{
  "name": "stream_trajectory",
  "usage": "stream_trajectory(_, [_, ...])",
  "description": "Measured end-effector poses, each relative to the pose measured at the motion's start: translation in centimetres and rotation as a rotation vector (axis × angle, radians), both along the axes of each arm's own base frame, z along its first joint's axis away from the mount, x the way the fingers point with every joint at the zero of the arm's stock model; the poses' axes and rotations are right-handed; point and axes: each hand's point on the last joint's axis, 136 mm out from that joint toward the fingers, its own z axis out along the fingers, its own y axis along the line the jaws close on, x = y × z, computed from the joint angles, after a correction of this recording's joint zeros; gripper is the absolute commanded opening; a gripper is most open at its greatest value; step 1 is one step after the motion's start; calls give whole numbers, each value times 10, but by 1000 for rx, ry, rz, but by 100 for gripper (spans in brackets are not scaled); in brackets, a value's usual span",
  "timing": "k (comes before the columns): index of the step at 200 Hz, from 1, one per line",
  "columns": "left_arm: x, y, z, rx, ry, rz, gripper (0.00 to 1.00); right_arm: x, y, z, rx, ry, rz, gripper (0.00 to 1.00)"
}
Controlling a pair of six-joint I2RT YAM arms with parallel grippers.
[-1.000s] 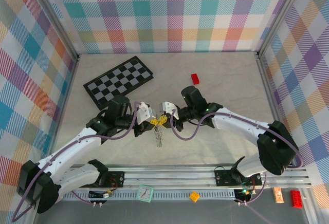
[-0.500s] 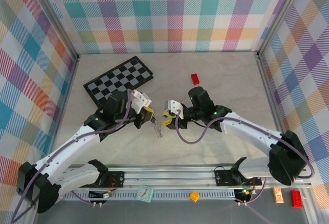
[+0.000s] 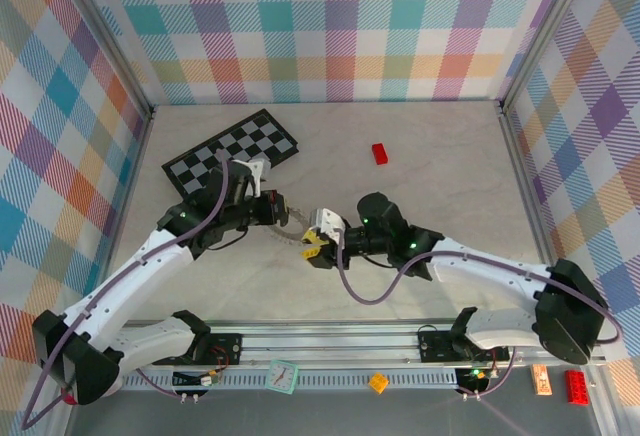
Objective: Put the keys on the keyring
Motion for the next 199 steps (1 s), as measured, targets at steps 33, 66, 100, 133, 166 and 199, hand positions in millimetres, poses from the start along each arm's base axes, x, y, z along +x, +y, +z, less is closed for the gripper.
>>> stream_trajectory(33, [-4,-1,-6,-50,123,88,0,21,19,-14,24,60,-103,37])
stream_trajectory(66, [-7,-1,-7,-97,215,167,0,44,23,-29,43,92,-227,43])
stream_trajectory(100, [-10,-2,-13,-125,306,235,0,55,24,-39,61,97,-284,46])
stream_trajectory(133, [-13,-7,-20,-139,369,252,0,55,25,-35,103,70,-280,41])
stream_trajectory(166, [-16,-13,-20,-156,395,238,0,55,25,-29,130,48,-274,36])
stream_trajectory(199, [-17,-18,-13,-172,396,217,0,55,20,-35,130,48,-281,34])
